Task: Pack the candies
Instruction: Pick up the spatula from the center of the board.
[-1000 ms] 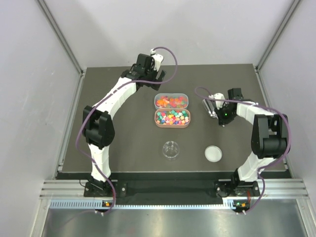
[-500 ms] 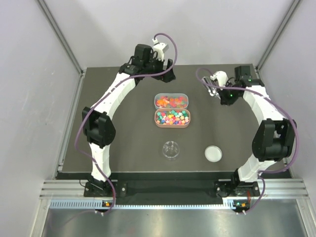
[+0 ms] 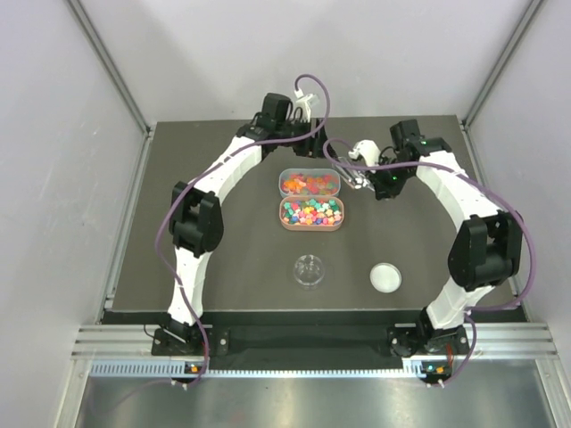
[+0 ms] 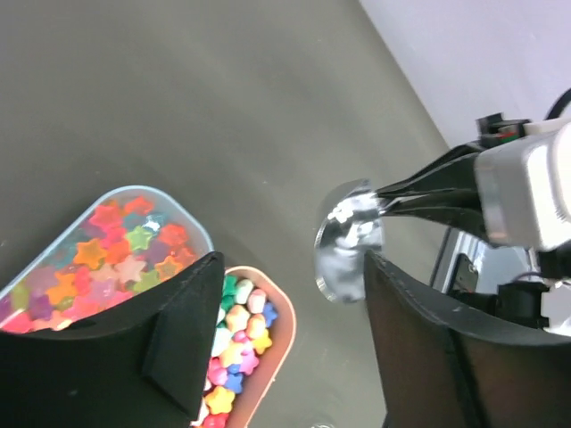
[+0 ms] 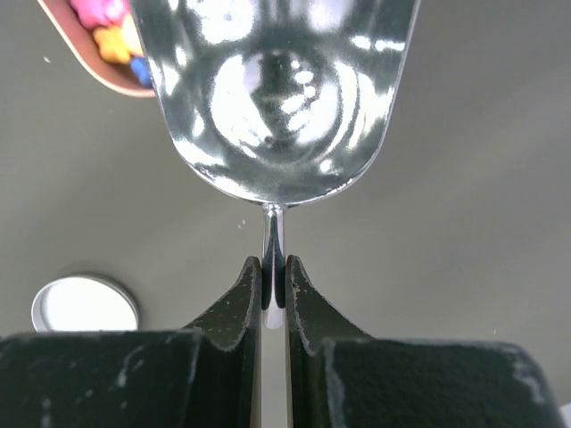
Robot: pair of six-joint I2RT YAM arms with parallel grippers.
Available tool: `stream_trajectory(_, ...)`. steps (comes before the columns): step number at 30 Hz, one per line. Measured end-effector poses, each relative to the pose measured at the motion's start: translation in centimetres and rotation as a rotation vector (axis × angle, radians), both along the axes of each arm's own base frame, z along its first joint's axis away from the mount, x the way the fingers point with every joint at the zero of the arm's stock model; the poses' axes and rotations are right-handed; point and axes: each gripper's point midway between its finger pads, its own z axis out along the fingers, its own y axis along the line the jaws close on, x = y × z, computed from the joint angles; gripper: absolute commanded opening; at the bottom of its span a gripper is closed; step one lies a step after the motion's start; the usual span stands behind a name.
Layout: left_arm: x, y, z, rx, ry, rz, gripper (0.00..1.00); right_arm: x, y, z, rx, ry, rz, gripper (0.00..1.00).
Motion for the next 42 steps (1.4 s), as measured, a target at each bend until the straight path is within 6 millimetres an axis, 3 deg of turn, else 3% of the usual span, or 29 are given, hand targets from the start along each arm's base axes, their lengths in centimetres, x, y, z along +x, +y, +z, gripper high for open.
stream_trajectory(3, -0.4, -0.4, 0.5, -0.020, 0.002, -0.020, 0.58, 0.2, 0.9, 0.3, -0.001, -0.008, 0.024, 0.00)
stream_trajectory(9, -0.6, -0.8, 1.0, -0.039, -0.006, -0.041, 0.51, 0.8, 1.3, 1.3, 0.002, -0.034, 0.028, 0.00)
stream_trajectory(12, -0.7, -0.8, 1.0, -0.039, -0.008, -0.042, 0.34, 1.1, 1.3, 1.4, 0.004, -0.037, 0.028, 0.00)
stream_trajectory(13, -0.6, -0.8, 0.9, -0.037, -0.011, -0.044, 0.14, 1.1, 1.4, 1.4, 0.005, -0.038, 0.028, 0.00)
stream_trajectory(14, -0.7, -0.8, 0.9, -0.037, -0.008, -0.042, 0.01, 1.1, 1.4, 1.5, 0.004, -0.038, 0.029, 0.00)
stream_trajectory(23, -0.1, -0.5, 0.4, -0.039, -0.011, -0.049, 0.00, 1.1, 1.6, 3.3, 0.012, -0.061, 0.027, 0.00)
stream_trajectory(30, -0.5, 0.3, 1.6, -0.145, 0.065, -0.115, 0.00, 0.2, 2.2, 8.3, 0.056, -0.161, 0.021, 0.01)
stream_trajectory(31, -0.5, 0.5, 2.1, -0.178, 0.079, -0.132, 0.00, 0.0, 2.4, 9.0, 0.067, -0.178, 0.020, 0.05)
stream_trajectory(32, -0.7, 0.7, 2.6, -0.211, 0.095, -0.151, 0.00, -0.1, 2.6, 9.6, 0.076, -0.192, 0.024, 0.23)
stream_trajectory(34, -1.0, 1.4, 3.1, -0.268, 0.140, -0.184, 0.00, -0.5, 3.0, 10.6, 0.101, -0.214, 0.032, 0.43)
stream_trajectory(35, -1.2, 1.7, 3.1, -0.286, 0.164, -0.199, 0.00, -0.7, 3.3, 11.0, 0.113, -0.225, 0.035, 0.58)
stream_trajectory(37, -1.8, 2.3, 3.1, -0.319, 0.220, -0.233, 0.00, -0.7, 3.6, 11.8, 0.130, -0.248, 0.038, 0.71)
stream_trajectory(38, -2.1, 2.6, 3.1, -0.332, 0.251, -0.247, 0.00, -0.7, 3.7, 12.1, 0.137, -0.259, 0.040, 0.86)
stream_trajectory(41, -3.1, 3.5, 4.2, -0.369, 0.318, -0.303, 0.00, -0.5, 3.9, 13.4, 0.169, -0.306, 0.034, 1.00)
stream_trajectory(42, -3.3, 3.6, 4.6, -0.377, 0.330, -0.318, 0.00, -0.6, 3.9, 13.8, 0.185, -0.326, 0.028, 1.00)
